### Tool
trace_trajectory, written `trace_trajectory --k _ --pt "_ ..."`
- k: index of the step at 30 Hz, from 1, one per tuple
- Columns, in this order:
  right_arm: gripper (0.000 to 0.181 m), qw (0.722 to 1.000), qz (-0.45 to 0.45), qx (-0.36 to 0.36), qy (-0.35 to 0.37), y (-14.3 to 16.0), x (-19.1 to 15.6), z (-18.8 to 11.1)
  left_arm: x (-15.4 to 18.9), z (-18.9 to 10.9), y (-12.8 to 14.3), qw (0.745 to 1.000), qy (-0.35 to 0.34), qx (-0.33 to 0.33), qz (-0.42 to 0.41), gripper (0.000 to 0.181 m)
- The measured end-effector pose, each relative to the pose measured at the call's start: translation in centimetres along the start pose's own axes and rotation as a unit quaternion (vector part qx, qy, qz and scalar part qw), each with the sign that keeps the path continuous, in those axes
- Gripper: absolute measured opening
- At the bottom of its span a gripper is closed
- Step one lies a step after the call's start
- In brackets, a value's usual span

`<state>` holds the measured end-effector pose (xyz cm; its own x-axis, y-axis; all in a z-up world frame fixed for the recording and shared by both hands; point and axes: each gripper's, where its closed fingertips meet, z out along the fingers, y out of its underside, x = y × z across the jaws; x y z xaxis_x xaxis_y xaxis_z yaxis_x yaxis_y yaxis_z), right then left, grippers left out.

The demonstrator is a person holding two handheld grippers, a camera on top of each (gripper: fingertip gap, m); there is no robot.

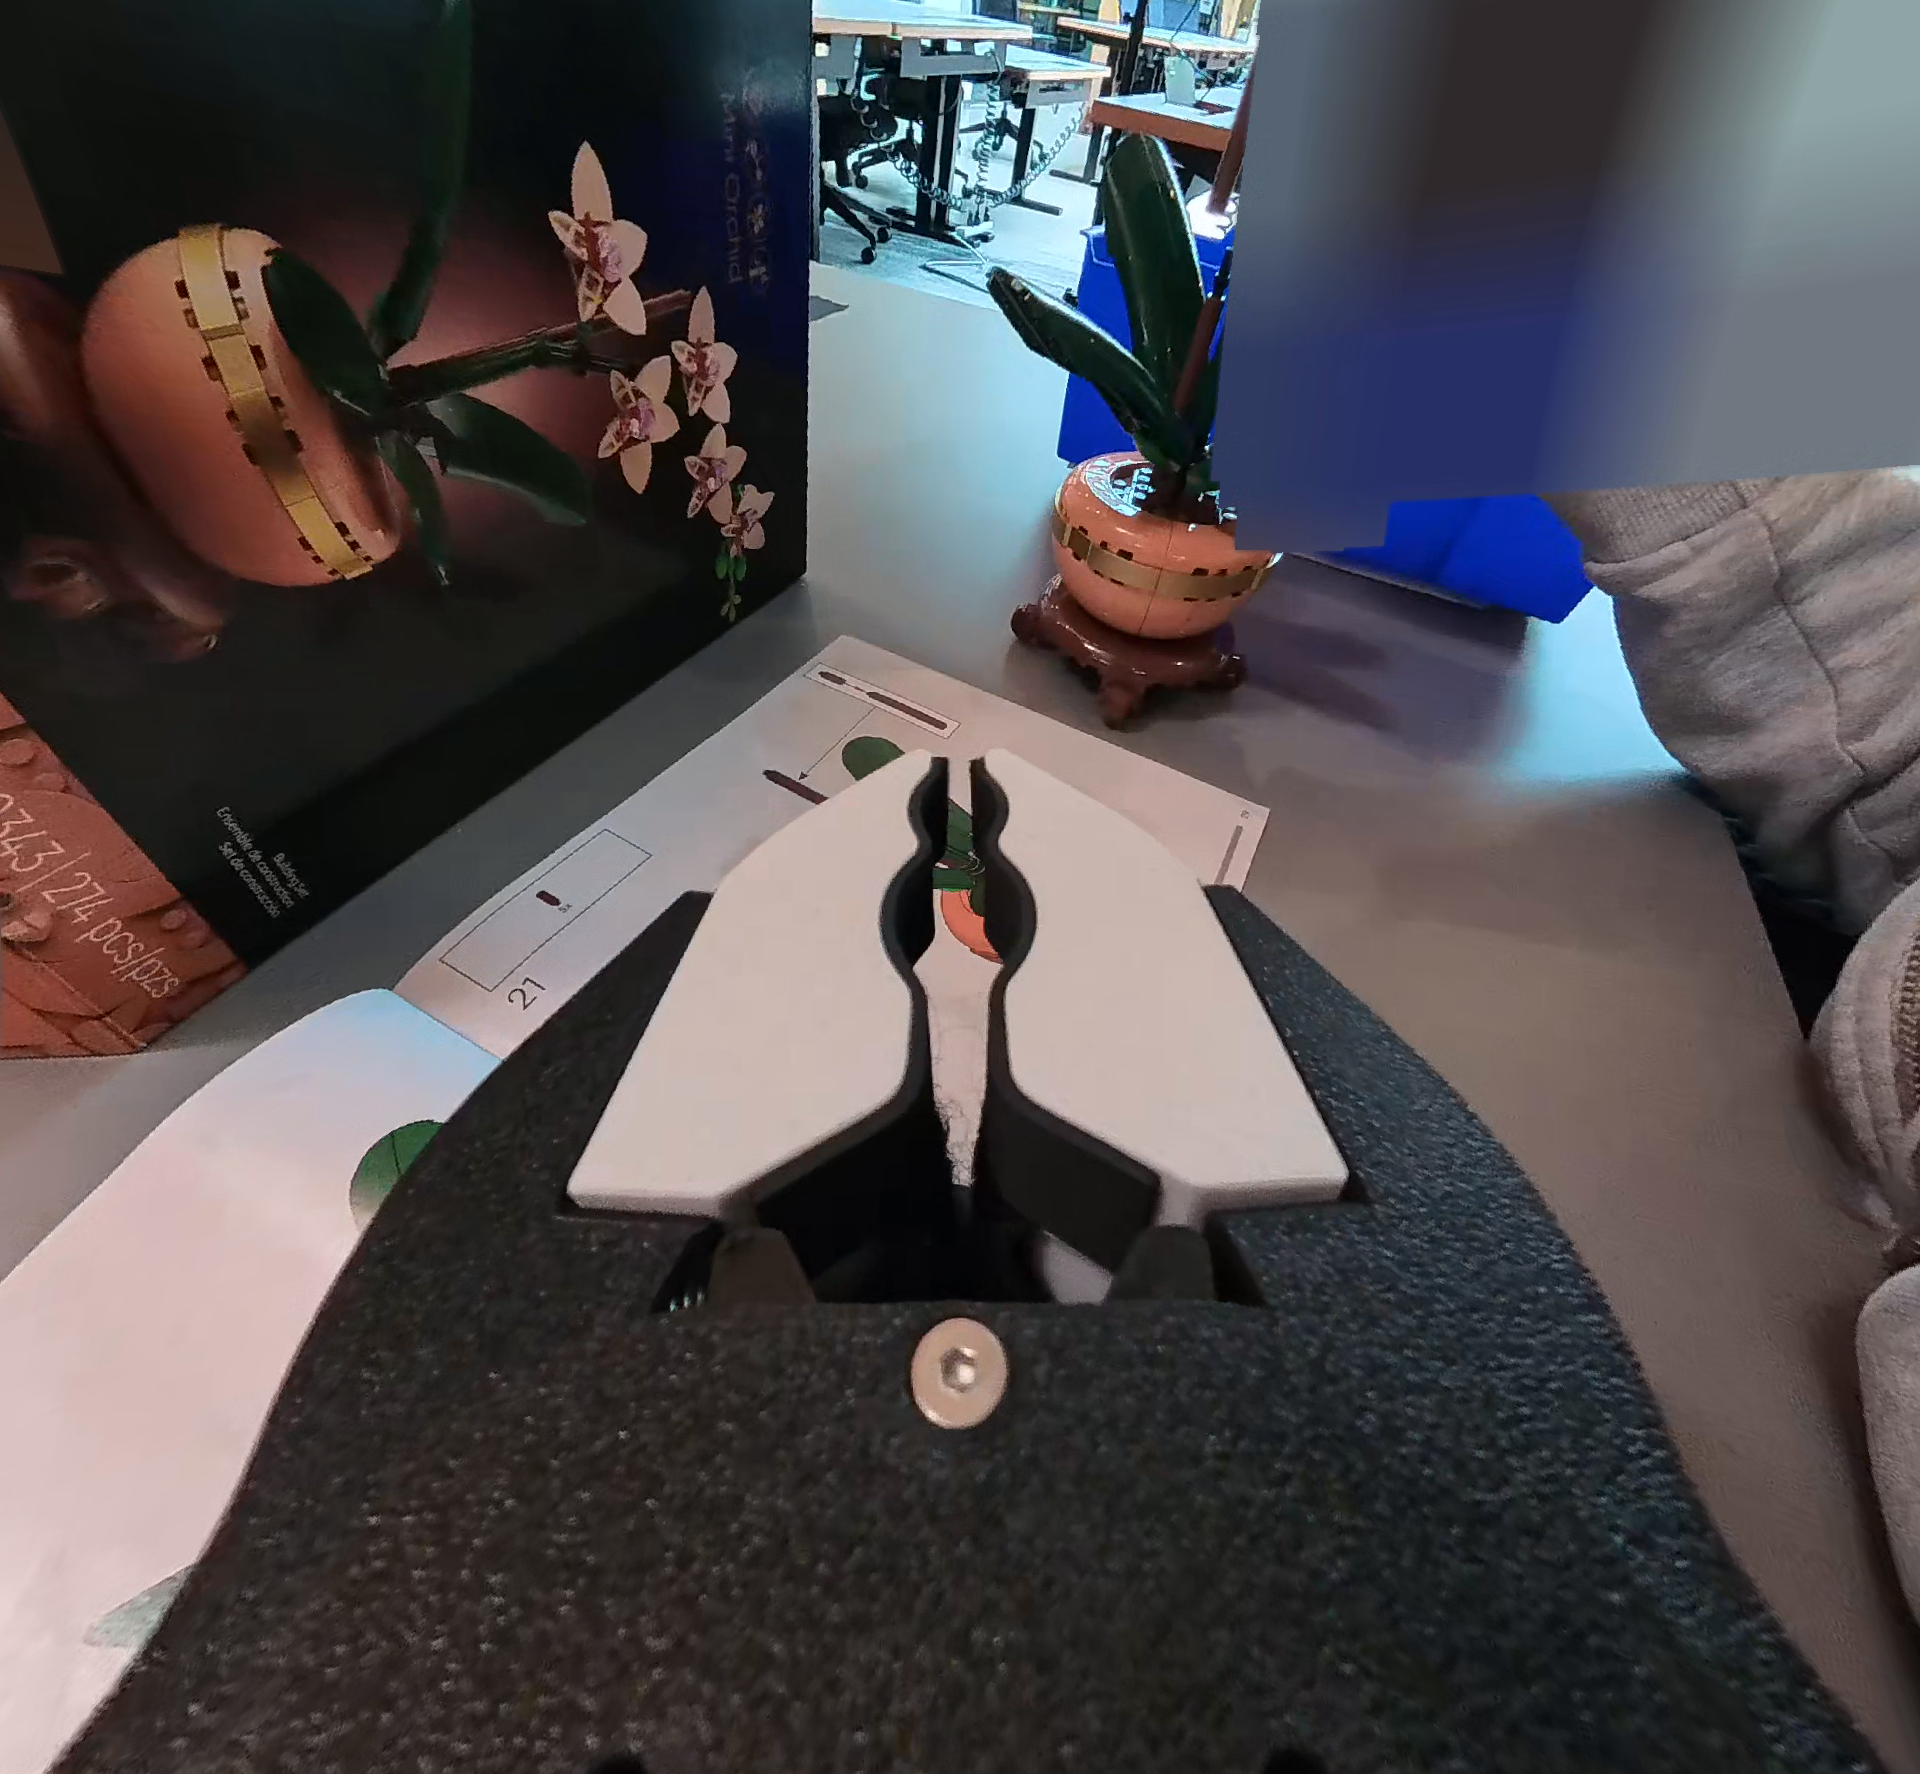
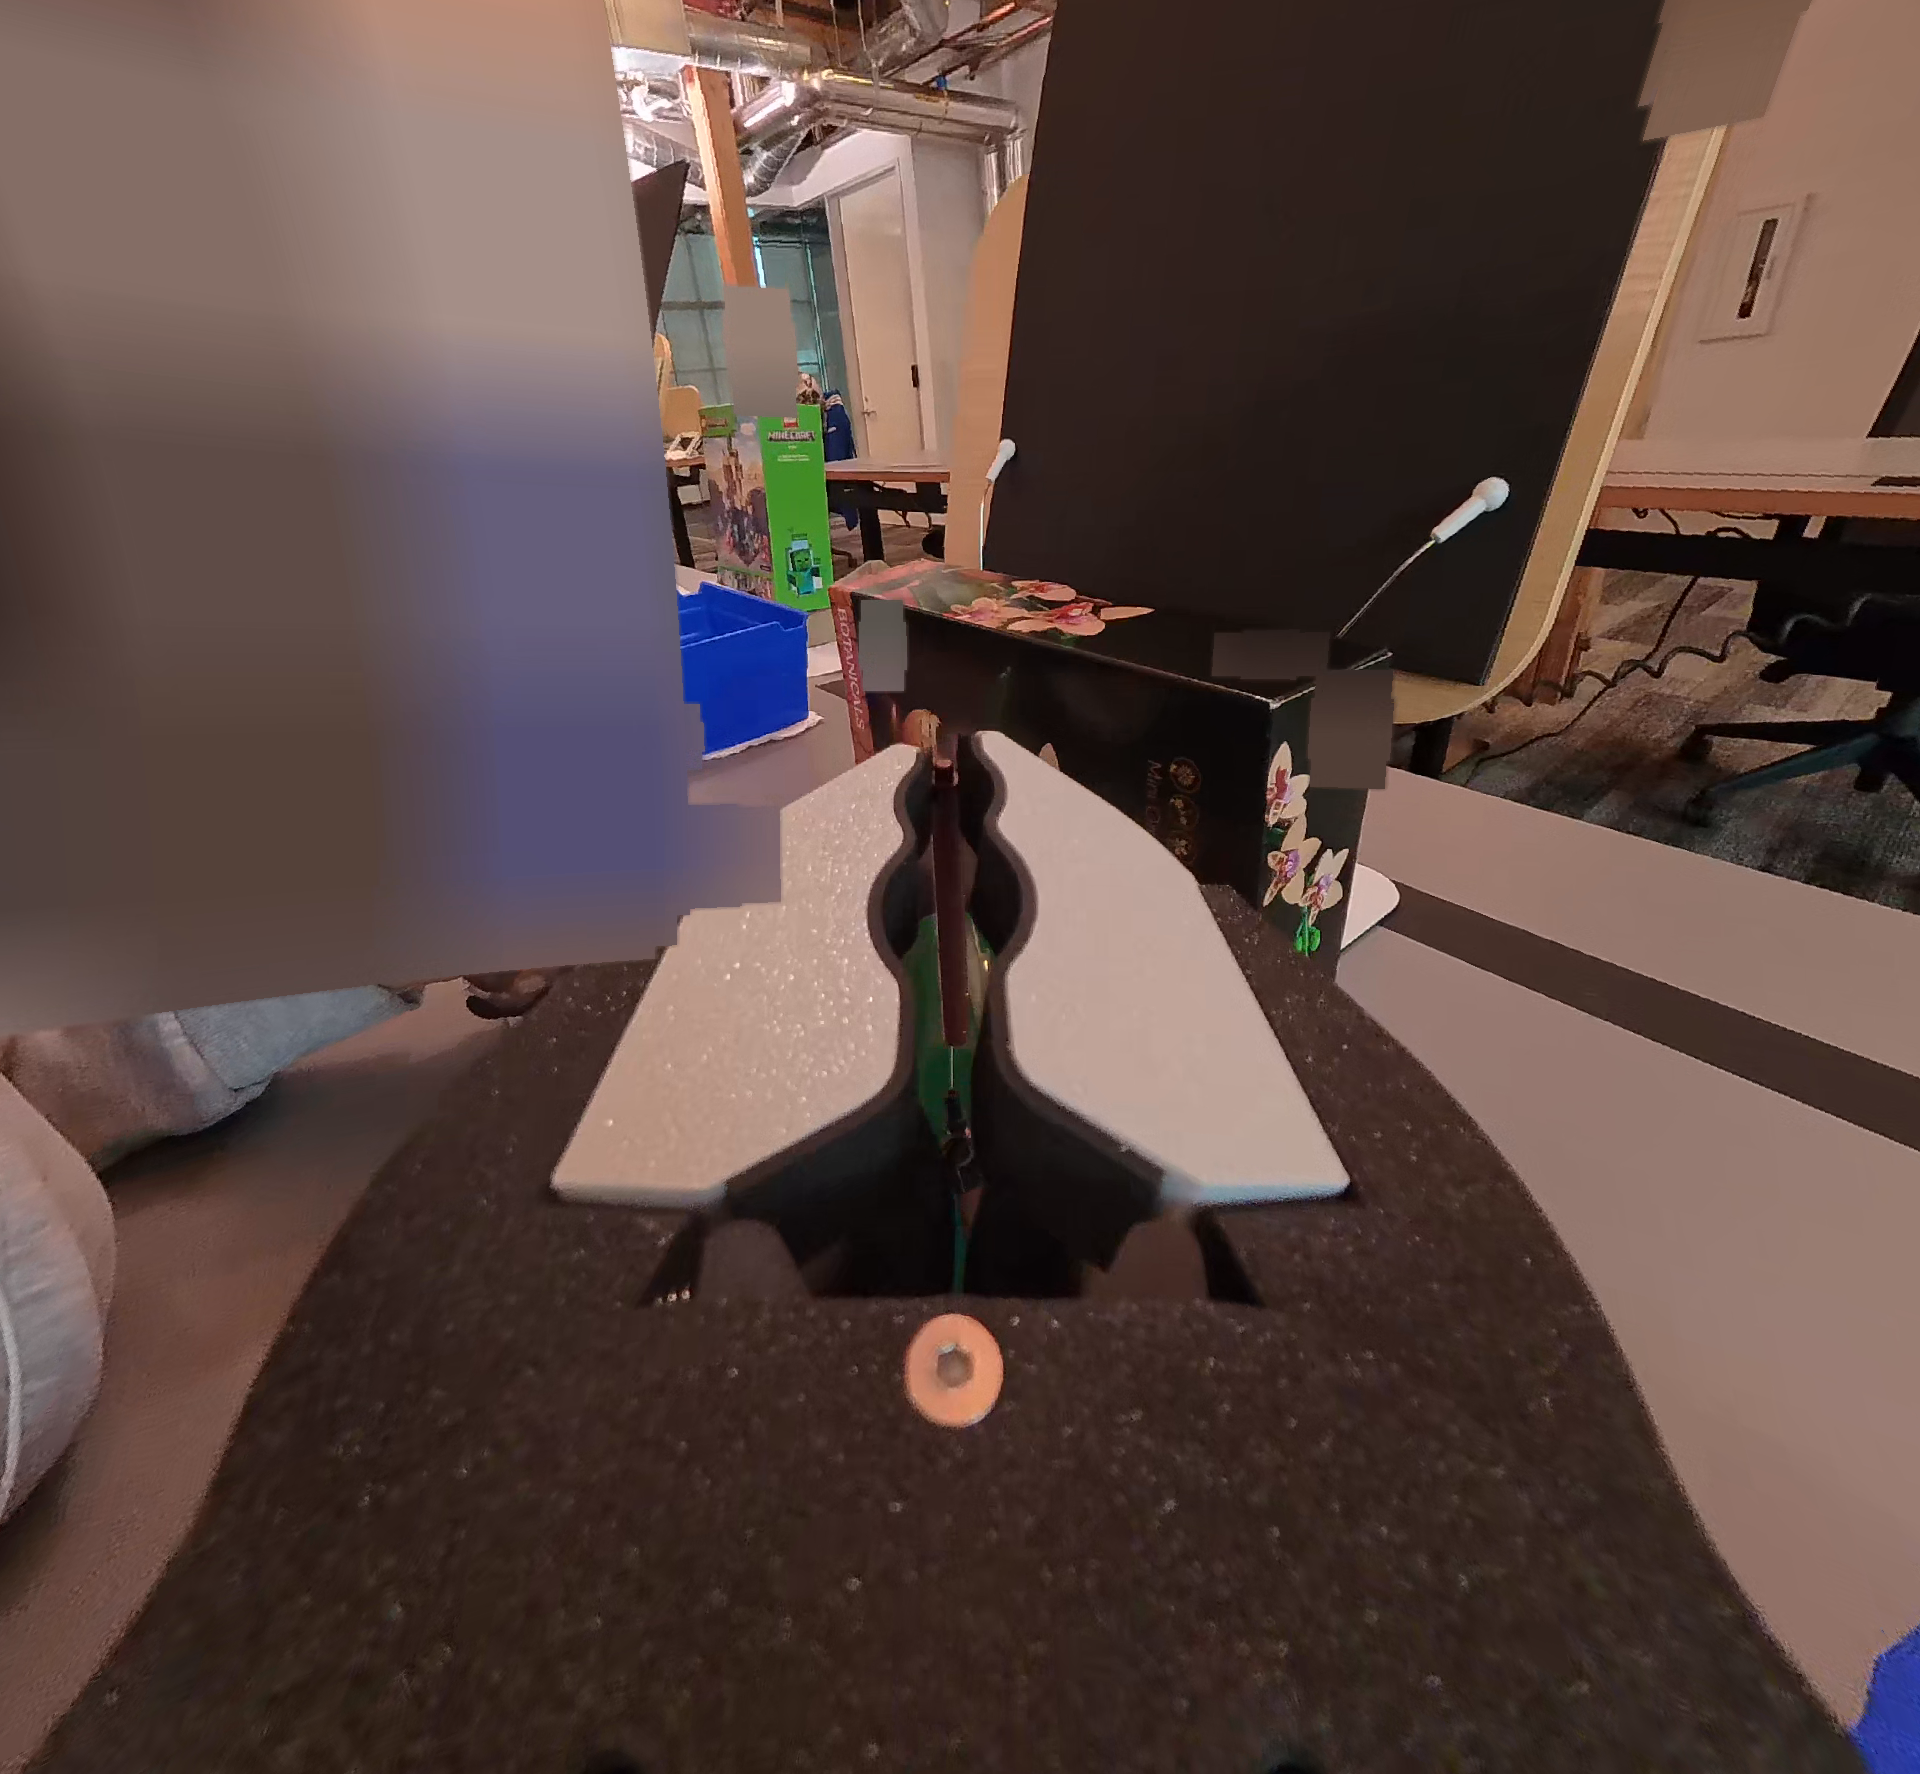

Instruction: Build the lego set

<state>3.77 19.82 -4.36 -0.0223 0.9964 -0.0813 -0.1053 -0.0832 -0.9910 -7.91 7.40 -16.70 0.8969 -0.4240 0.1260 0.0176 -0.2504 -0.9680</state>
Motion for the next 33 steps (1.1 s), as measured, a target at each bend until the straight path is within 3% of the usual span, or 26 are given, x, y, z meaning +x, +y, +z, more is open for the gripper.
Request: trace_trajectory --k 10,33 --pt "0.004 1.0 0.003 -0.019 0.017 0.5 0.2 -0.1 0.9 0.8 0.7 0.999 0.0 -0.029 0.043 0.006" --pt "0.004 0.999 -0.009 -0.048 0.018 0.7 -0.1 -0.3 1.4 1.1 1.0 0.998 0.01 -0.033 0.043 0.008"
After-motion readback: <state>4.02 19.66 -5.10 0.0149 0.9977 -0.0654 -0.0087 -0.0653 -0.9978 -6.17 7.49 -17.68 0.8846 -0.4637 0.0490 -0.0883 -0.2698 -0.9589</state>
